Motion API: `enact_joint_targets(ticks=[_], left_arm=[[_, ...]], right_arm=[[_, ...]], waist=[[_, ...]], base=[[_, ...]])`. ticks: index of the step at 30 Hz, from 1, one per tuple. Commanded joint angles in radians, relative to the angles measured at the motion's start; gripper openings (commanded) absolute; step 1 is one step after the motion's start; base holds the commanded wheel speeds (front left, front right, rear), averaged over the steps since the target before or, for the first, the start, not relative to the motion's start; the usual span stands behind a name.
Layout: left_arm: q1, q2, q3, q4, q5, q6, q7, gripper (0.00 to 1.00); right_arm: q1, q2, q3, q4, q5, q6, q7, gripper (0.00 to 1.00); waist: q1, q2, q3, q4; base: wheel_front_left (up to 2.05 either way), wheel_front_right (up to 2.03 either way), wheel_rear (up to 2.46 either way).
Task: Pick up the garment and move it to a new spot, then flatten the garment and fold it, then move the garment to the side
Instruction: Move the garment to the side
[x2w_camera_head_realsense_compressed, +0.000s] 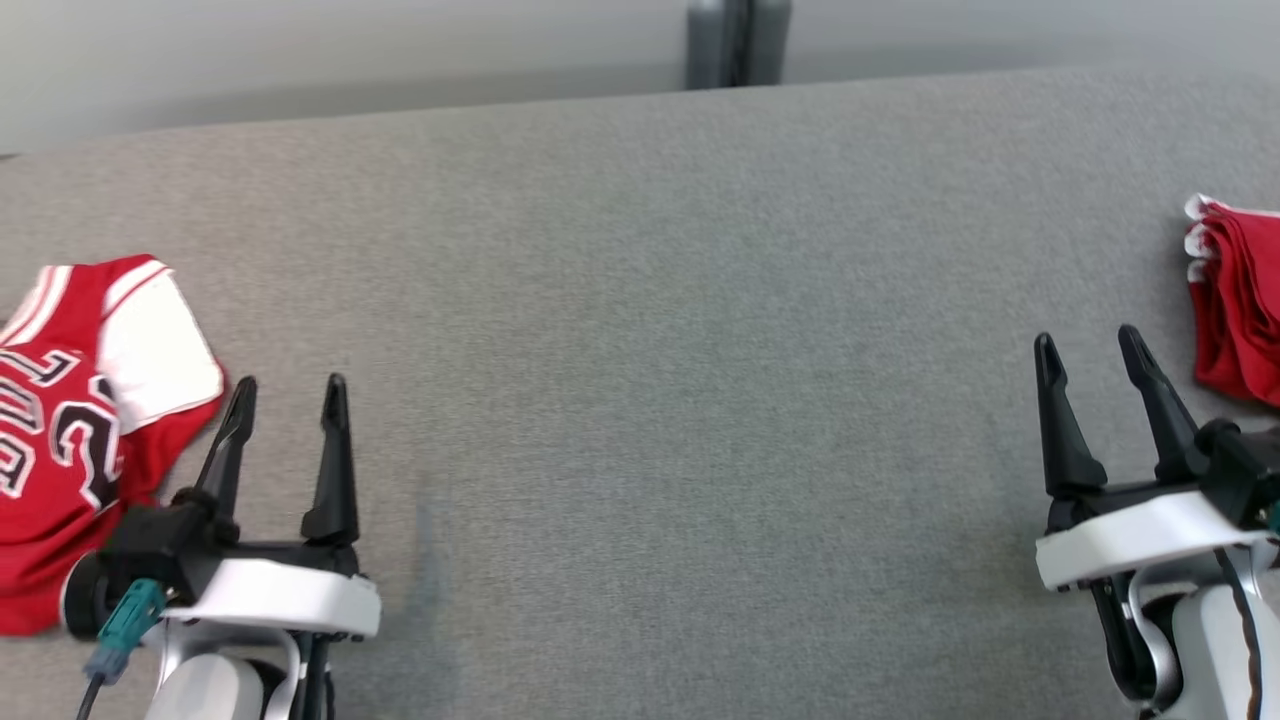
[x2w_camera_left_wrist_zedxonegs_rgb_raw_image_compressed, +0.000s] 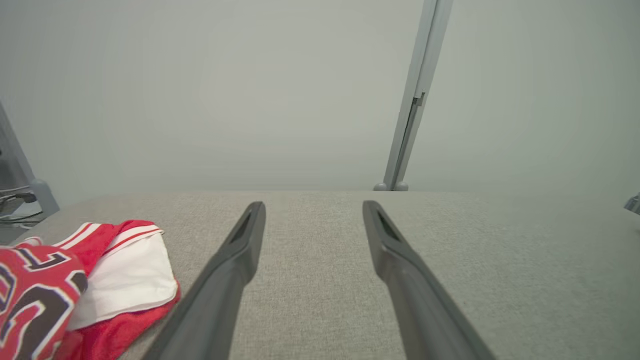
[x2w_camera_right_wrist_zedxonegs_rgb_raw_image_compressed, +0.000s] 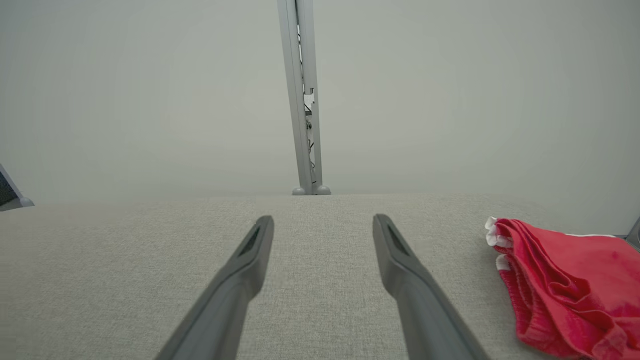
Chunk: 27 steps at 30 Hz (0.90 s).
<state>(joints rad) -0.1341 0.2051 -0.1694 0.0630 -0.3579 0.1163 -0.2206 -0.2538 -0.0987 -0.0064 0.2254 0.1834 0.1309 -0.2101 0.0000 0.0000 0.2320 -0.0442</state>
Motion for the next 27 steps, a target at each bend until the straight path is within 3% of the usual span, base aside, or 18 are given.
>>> enact_joint_targets(ticks=[1,10,27], left_arm=[[0.015,0.004,0.016,0.011,-0.010,0.006,-0.009,1.00],[0.097,0.019,0.048,0.062,-0.026,0.009,-0.028,1.00],[0.207,0.053,0.000,0.065,-0.024,-0.011,0.017,1.00]], right_arm=[[0.027,0.002,-0.010,-0.018,-0.006,0.000,0.008,1.00],[0.149,0.022,-0.042,-0.117,-0.026,0.000,0.064,1.00],[0.371,0.046,-0.090,-0.310,-0.034,0.000,0.182,1.00]], waist=[[0.0000,0.0000,-0.037,0.036],[0.0000,0.0000,-0.112,0.079],[0.0000,0.0000,-0.232,0.073]], base=[[0.00,0.00,0.00],[0.00,0.00,0.00],[0.00,0.00,0.00]])
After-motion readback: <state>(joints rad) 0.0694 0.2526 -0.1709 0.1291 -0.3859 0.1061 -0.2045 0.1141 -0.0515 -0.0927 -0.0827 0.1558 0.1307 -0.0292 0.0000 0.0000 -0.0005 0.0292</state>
